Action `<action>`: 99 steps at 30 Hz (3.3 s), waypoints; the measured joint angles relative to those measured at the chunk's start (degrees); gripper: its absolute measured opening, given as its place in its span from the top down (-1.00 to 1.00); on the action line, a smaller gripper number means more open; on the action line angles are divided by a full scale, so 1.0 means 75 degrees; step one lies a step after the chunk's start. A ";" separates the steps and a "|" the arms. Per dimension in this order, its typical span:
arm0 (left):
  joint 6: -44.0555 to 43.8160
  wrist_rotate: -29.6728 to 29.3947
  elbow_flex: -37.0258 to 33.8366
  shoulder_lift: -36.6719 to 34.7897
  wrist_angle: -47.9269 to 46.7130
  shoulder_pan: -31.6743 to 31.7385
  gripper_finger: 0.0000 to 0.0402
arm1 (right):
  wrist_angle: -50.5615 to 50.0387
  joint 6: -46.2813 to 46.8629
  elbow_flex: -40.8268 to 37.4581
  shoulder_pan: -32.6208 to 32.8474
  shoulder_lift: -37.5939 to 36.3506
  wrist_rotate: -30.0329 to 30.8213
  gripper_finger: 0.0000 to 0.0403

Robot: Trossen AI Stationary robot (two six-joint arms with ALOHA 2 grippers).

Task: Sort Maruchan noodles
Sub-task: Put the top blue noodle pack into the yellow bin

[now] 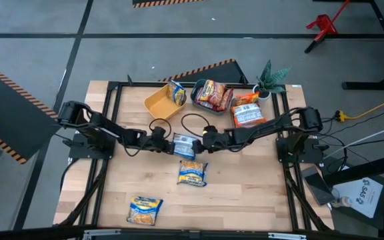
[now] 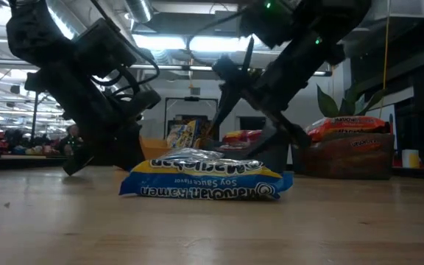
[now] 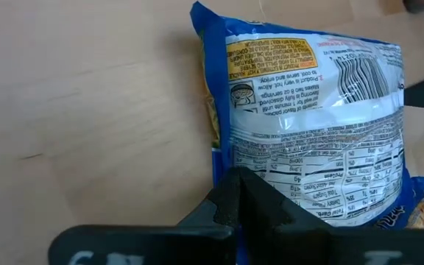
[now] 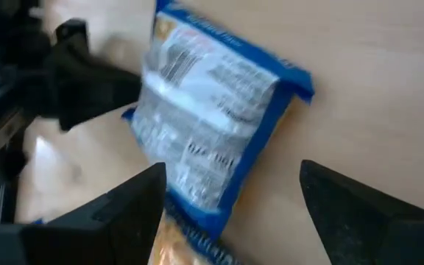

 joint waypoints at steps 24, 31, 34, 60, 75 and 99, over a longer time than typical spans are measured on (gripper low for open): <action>-0.0364 0.0093 -0.0014 0.0015 -0.0113 0.0000 1.00 | 0.2450 0.0333 -0.0006 -0.0534 0.1307 -0.0489 -0.46; -0.0364 0.0105 -0.0023 0.0023 -0.0042 -0.0003 1.00 | 0.2710 0.0160 -0.0006 -0.0518 0.1307 -0.0511 -0.10; -0.0361 0.0110 -0.0029 0.0027 0.0019 -0.0003 1.00 | 0.2834 0.0074 -0.0006 -0.0521 0.1351 -0.0430 0.10; -0.0238 0.0739 0.0341 -0.4030 -0.2817 -0.0214 1.00 | 0.2868 -0.0848 0.0849 -0.0760 0.0564 -0.1051 0.49; -0.0409 -0.0209 0.0344 -0.6428 -0.4646 -0.0213 1.00 | -0.3299 -0.5263 0.5228 -0.2051 0.0472 -0.0032 0.45; -0.0413 -0.0303 0.0344 -0.6487 -0.5089 -0.0210 1.00 | -0.5629 -0.7565 0.8978 -0.3578 0.3481 -0.0698 0.44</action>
